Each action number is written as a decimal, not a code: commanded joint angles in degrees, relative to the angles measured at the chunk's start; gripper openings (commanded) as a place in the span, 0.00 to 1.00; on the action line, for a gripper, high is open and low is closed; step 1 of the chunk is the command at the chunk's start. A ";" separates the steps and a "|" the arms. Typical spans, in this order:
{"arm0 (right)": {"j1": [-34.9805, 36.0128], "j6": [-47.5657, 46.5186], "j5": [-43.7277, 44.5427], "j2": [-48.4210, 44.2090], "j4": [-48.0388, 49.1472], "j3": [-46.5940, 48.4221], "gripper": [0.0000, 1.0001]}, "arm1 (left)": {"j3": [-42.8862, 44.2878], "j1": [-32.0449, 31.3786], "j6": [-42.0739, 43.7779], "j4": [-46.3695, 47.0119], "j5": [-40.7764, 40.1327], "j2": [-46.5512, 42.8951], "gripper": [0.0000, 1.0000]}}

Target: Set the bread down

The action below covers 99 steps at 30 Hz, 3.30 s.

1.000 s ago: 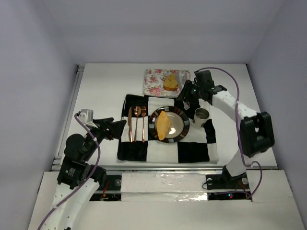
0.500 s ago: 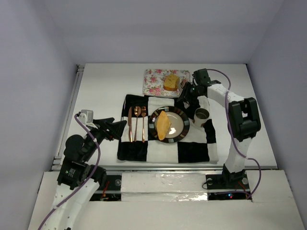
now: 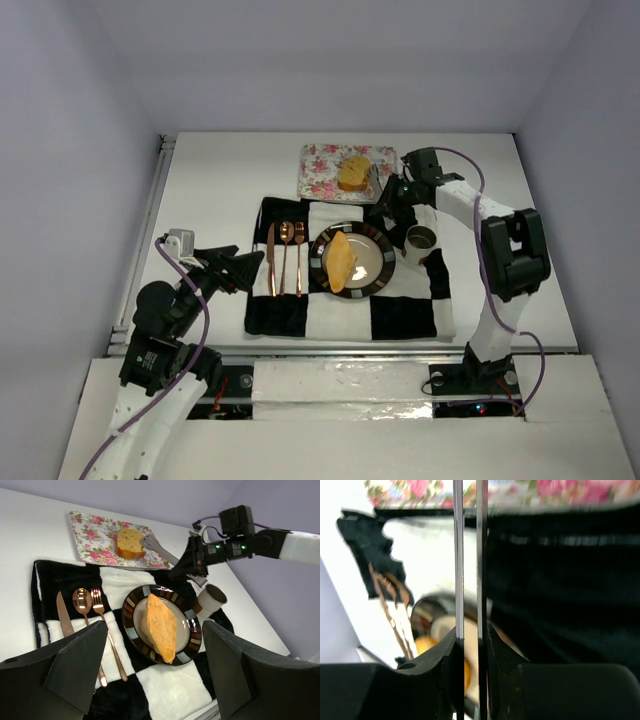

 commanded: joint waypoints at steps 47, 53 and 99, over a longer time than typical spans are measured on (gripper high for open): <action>14.26 15.22 1.25 -74.25 -17.65 -49.45 0.35 | -0.44 0.76 0.51 3.28 1.37 0.22 0.73; 14.26 12.85 8.26 -74.06 -21.67 -41.63 0.49 | -0.35 0.76 0.51 3.28 1.37 -0.22 0.73; -21.51 -24.95 30.41 4.51 -10.00 3.99 0.74 | -0.52 0.76 1.04 4.07 3.74 -2.51 0.74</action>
